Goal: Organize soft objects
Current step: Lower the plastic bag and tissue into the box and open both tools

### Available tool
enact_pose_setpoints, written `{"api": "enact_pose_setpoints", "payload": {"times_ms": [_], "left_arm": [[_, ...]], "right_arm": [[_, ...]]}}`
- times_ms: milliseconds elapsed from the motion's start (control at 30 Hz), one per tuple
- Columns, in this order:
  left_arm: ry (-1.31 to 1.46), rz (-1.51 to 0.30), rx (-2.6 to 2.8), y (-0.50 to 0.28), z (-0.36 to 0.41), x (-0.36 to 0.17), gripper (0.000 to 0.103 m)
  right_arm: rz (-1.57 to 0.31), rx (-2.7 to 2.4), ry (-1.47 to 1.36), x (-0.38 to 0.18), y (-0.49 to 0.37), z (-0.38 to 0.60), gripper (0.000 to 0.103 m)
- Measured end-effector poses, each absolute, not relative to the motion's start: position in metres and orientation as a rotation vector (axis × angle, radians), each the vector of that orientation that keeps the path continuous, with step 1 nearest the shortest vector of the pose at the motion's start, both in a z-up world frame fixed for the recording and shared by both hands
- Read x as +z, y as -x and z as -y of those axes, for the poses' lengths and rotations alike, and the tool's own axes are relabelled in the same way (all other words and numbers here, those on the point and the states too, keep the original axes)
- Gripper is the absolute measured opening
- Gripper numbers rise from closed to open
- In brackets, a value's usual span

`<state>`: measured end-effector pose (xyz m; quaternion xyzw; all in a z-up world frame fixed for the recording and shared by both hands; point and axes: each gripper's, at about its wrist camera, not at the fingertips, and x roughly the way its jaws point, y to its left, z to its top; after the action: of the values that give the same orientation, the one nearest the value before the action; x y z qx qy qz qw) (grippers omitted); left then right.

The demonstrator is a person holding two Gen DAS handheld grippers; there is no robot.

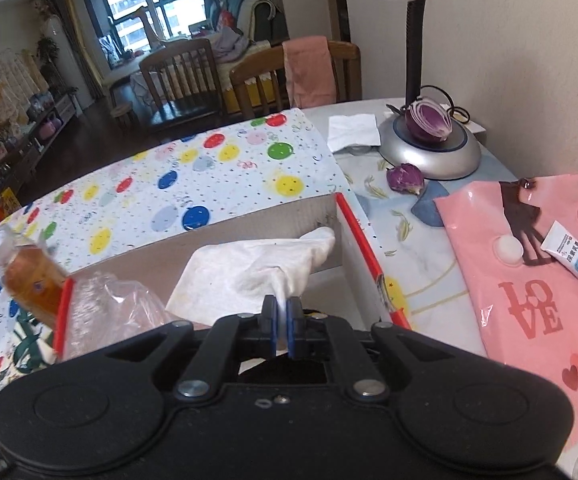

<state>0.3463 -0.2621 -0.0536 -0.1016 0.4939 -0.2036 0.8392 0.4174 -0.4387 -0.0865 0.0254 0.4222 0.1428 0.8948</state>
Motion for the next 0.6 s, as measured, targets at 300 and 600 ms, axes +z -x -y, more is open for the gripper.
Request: {"api": "enact_pose_setpoints", "payload": {"times_ms": [300,600], "left_arm": [[0.202,-1.087,-0.393,-0.369,0.267,-0.076,0.030],[0.194,-1.104,-0.380,-0.379,0.267,-0.090,0.030]], "right_arm": [[-0.912,0.281,-0.062,-0.104,-0.438,0.441,0.016],[-0.898,0.305,-0.078,-0.102,-0.431,0.446,0.034]]}}
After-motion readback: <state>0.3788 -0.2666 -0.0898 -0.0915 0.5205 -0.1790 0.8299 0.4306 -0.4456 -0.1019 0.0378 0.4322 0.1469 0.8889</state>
